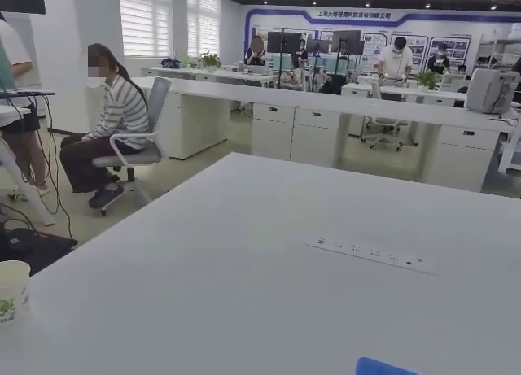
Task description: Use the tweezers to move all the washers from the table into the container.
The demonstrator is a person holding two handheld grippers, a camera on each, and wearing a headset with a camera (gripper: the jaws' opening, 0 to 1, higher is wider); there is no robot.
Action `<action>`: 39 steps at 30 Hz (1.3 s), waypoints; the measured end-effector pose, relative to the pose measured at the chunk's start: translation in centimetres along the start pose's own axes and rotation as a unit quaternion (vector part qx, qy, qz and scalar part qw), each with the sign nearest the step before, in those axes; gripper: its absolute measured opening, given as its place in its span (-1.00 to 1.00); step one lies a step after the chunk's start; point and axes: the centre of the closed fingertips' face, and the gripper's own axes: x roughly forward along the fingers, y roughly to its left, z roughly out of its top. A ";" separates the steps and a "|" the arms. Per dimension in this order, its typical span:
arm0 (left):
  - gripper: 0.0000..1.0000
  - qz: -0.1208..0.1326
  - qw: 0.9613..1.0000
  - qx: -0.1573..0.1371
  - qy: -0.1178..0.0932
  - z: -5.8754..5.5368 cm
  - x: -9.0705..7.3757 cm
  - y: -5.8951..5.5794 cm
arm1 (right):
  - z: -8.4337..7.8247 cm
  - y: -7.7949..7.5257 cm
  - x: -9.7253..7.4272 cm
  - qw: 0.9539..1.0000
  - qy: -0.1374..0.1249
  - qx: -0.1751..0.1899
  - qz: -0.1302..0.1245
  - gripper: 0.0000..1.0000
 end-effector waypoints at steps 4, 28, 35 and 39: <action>0.88 -0.001 1.000 -0.001 -0.002 0.1 0.0 0.0 | 1.3 -0.1 -0.5 1.000 -0.008 0.000 0.006 -0.95; 0.92 -0.004 1.000 -0.017 -0.024 0.8 -0.1 -0.1 | 5.9 -5.3 0.2 0.998 -0.038 0.053 -0.003 -0.94; 0.96 -0.016 0.999 -0.011 -0.031 1.1 -0.1 -0.6 | 5.4 -7.3 1.2 0.997 -0.016 0.067 -0.017 -0.94; 0.96 -0.017 0.999 -0.012 -0.030 1.0 -0.1 -0.7 | 5.0 -8.1 2.0 0.997 -0.003 0.071 -0.021 -0.94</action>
